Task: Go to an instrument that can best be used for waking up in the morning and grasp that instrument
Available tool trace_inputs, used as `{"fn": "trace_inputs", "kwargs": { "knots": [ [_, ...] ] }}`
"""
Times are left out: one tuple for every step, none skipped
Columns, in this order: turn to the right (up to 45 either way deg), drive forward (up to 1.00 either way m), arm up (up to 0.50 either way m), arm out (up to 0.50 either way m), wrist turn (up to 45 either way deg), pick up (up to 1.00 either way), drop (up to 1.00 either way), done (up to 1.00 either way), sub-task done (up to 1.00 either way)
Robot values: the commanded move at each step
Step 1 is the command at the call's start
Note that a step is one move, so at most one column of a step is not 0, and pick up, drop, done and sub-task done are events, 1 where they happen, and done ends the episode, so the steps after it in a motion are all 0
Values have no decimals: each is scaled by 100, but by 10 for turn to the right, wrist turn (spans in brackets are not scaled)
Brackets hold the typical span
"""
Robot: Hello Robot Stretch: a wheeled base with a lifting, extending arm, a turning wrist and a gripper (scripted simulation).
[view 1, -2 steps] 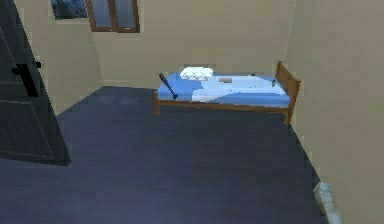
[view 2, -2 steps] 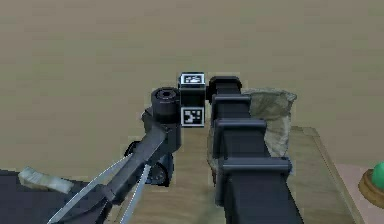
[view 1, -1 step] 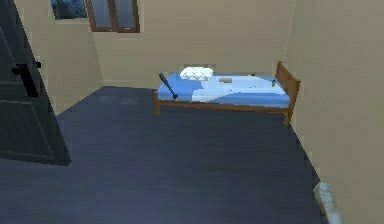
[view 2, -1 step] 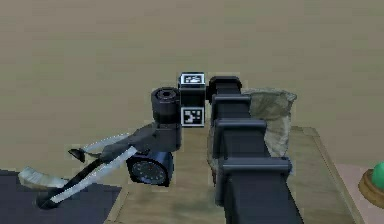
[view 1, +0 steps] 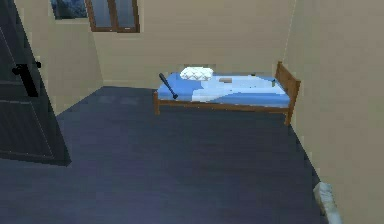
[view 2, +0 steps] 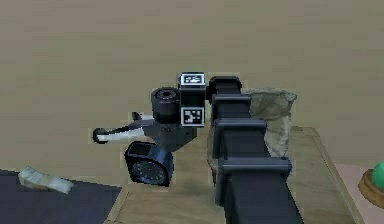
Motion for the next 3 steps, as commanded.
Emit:
{"fn": "trace_inputs", "kwargs": {
  "knots": [
    [0,0,0,0,300,0,0,0,0],
    [0,0,-28,0,0,0,0,0,0],
    [0,0,0,0,0,100,0,0,0]
  ]
}}
